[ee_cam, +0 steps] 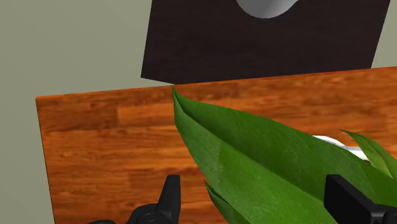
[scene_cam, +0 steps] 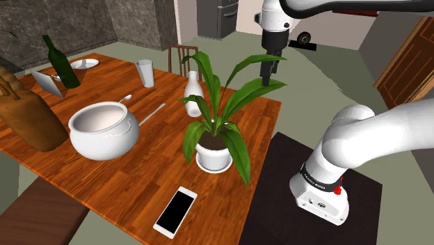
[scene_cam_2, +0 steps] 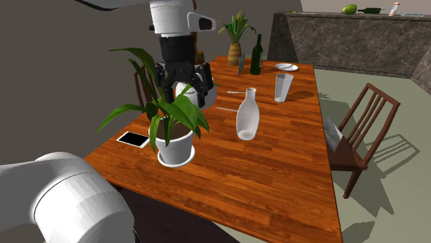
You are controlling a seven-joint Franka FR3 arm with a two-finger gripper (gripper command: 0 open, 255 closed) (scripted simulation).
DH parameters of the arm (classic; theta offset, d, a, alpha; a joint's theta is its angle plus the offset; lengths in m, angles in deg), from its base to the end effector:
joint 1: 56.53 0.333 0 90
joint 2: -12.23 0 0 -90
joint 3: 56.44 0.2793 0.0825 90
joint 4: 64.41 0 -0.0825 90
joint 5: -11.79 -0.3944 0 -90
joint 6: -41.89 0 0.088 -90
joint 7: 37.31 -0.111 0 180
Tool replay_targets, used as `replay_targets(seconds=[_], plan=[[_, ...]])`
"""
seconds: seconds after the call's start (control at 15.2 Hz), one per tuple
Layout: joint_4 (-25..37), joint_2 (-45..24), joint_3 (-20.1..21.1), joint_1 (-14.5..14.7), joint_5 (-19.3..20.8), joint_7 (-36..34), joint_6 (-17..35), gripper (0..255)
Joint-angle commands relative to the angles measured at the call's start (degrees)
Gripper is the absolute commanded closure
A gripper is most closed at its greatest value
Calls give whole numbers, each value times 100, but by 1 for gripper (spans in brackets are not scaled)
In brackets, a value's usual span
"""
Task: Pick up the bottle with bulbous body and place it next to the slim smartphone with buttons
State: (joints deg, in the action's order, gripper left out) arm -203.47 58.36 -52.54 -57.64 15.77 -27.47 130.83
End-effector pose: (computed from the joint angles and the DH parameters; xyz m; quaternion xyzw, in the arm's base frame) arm 0.3340 0.0112 0.5314 0.9927 0.0991 -0.0395 0.0565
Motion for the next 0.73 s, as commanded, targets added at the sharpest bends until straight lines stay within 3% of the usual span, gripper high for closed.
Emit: replay_targets(seconds=[0.0,0.66], plan=[[0,0,0,0,0,0,0,0],[1100,-2224,-104,-76,-69,26,1238,0]])
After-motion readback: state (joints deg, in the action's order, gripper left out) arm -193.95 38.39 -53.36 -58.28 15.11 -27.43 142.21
